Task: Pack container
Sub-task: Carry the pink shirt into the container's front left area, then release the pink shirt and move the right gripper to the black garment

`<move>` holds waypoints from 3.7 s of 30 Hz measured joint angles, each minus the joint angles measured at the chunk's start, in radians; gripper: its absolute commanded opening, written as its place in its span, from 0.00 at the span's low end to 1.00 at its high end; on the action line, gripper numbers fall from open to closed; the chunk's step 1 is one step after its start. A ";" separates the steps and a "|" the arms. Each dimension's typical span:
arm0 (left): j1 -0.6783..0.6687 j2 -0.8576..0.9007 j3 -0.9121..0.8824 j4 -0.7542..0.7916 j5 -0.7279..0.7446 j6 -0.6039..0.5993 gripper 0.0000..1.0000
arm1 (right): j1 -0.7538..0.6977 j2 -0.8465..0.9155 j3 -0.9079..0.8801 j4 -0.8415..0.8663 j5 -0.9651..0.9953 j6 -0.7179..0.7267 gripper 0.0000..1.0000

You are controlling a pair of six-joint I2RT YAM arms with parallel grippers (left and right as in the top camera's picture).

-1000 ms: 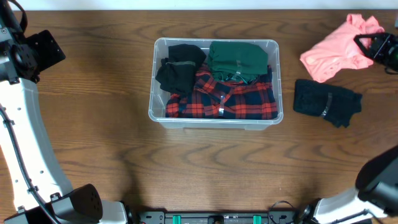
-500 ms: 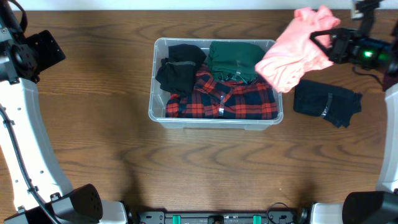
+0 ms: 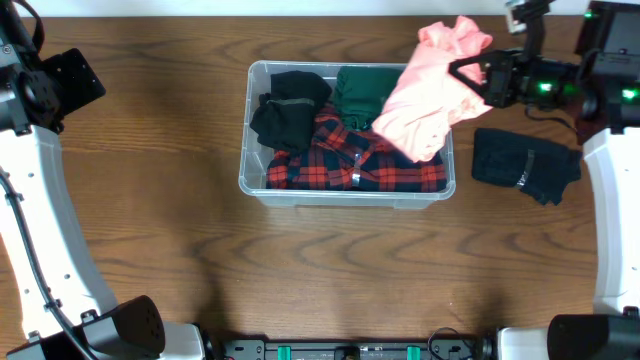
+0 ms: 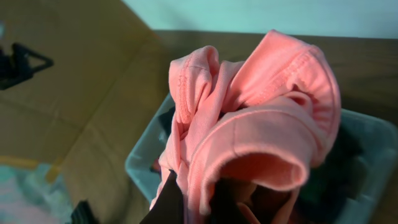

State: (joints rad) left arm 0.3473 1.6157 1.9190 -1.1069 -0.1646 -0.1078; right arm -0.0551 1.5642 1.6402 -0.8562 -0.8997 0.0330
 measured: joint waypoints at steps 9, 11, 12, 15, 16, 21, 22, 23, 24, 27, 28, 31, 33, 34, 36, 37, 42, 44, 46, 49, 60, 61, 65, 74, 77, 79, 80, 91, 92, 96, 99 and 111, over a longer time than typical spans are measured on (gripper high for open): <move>0.000 0.000 0.000 0.000 0.000 0.000 0.98 | 0.252 0.000 -0.011 0.166 0.063 0.042 0.01; 0.000 0.000 0.000 0.000 0.000 0.000 0.98 | 0.318 0.005 -0.032 0.251 0.078 0.085 0.01; 0.000 0.000 0.000 0.000 0.000 0.000 0.98 | 0.330 0.007 -0.035 0.262 0.079 0.095 0.01; 0.000 0.000 0.000 0.000 0.000 0.000 0.98 | 0.399 0.033 -0.094 0.403 0.137 0.229 0.01; 0.000 0.000 0.000 0.000 0.000 0.000 0.98 | 0.413 0.042 -0.111 0.432 0.154 0.268 0.01; 0.000 0.000 0.000 0.000 0.000 0.000 0.98 | 0.516 0.088 -0.281 0.610 0.349 0.549 0.01; 0.000 0.000 0.000 0.000 0.000 0.000 0.98 | 0.533 0.092 -0.309 0.627 0.388 0.603 0.01; 0.000 0.000 0.000 0.000 0.000 0.000 0.98 | 0.556 0.098 -0.340 0.645 0.443 0.674 0.01; 0.000 0.000 0.000 0.000 0.000 0.000 0.98 | 0.570 0.099 -0.356 0.656 0.475 0.718 0.01; 0.000 0.000 0.000 0.000 0.000 0.000 0.98 | 0.616 0.100 -0.386 0.693 0.591 0.850 0.01; 0.000 0.000 0.000 0.000 0.000 0.000 0.98 | 0.629 0.100 -0.386 0.702 0.625 0.883 0.01; 0.000 0.000 0.000 0.000 0.000 0.000 0.98 | 0.680 0.099 -0.386 0.721 0.748 0.980 0.01; 0.000 0.000 0.000 0.000 0.000 0.000 0.98 | 0.711 0.099 -0.386 0.719 0.828 1.020 0.01; 0.000 0.000 0.000 0.000 0.000 0.000 0.98 | 0.731 0.099 -0.386 0.716 0.874 1.038 0.01; 0.000 0.000 0.000 0.000 0.000 0.000 0.98 | 0.766 0.099 -0.386 0.695 0.956 1.064 0.01; 0.000 0.000 0.000 0.000 0.000 0.000 0.98 | 0.785 0.099 -0.385 0.678 1.003 1.076 0.01; 0.000 0.000 0.000 0.000 0.000 0.000 0.98 | 0.859 0.099 -0.385 0.564 1.196 1.110 0.55; 0.000 0.000 0.000 0.000 0.000 0.000 0.98 | 0.874 0.099 -0.385 0.540 1.246 1.105 0.87; 0.000 0.000 0.000 0.000 0.000 0.000 0.98 | 0.880 0.099 -0.385 0.544 1.270 1.077 0.98; 0.000 0.000 0.000 0.000 0.000 0.000 0.98 | 0.880 0.088 -0.385 0.573 1.286 0.987 0.98; 0.000 0.000 0.000 0.000 0.000 0.000 0.98 | 0.851 -0.039 -0.381 0.657 1.238 0.592 0.26; 0.000 0.000 0.000 0.000 0.000 0.000 0.98 | 0.838 -0.028 -0.381 0.650 1.221 0.576 0.20; 0.000 0.000 0.000 0.000 0.000 0.000 0.98 | 0.798 0.053 -0.381 0.633 1.149 0.531 0.07; 0.000 0.000 0.000 0.000 0.000 0.000 0.98 | 0.787 0.288 -0.380 0.619 1.056 0.502 0.01; 0.000 0.000 0.000 0.000 0.000 0.000 0.98 | 0.784 0.285 -0.375 0.618 1.051 0.500 0.06; 0.000 0.000 0.000 0.000 0.000 0.000 0.98 | 0.777 0.275 -0.375 0.616 1.042 0.499 0.19; 0.000 0.000 0.000 0.000 0.000 0.000 0.98 | 0.772 0.266 -0.375 0.613 1.036 0.500 0.29; 0.000 0.000 0.000 0.000 0.000 0.000 0.98 | 0.545 -0.241 -0.370 0.435 0.996 0.448 0.95; 0.000 0.000 0.000 0.000 0.000 0.000 0.98 | 0.504 -0.290 -0.366 0.397 0.997 0.444 0.97; 0.000 0.000 0.000 0.000 0.000 0.000 0.98 | 0.351 -0.397 -0.364 0.262 1.001 0.433 0.99; 0.000 0.000 0.000 0.000 0.000 0.000 0.98 | 0.219 -0.410 -0.364 0.158 0.995 0.431 0.99; 0.000 0.000 0.000 0.000 0.000 0.000 0.98 | -0.250 -0.325 -0.409 0.083 0.818 0.399 0.99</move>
State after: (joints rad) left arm 0.3473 1.6157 1.9190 -1.1069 -0.1646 -0.1081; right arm -0.3050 1.2396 1.2312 -0.7731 -0.0818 0.4324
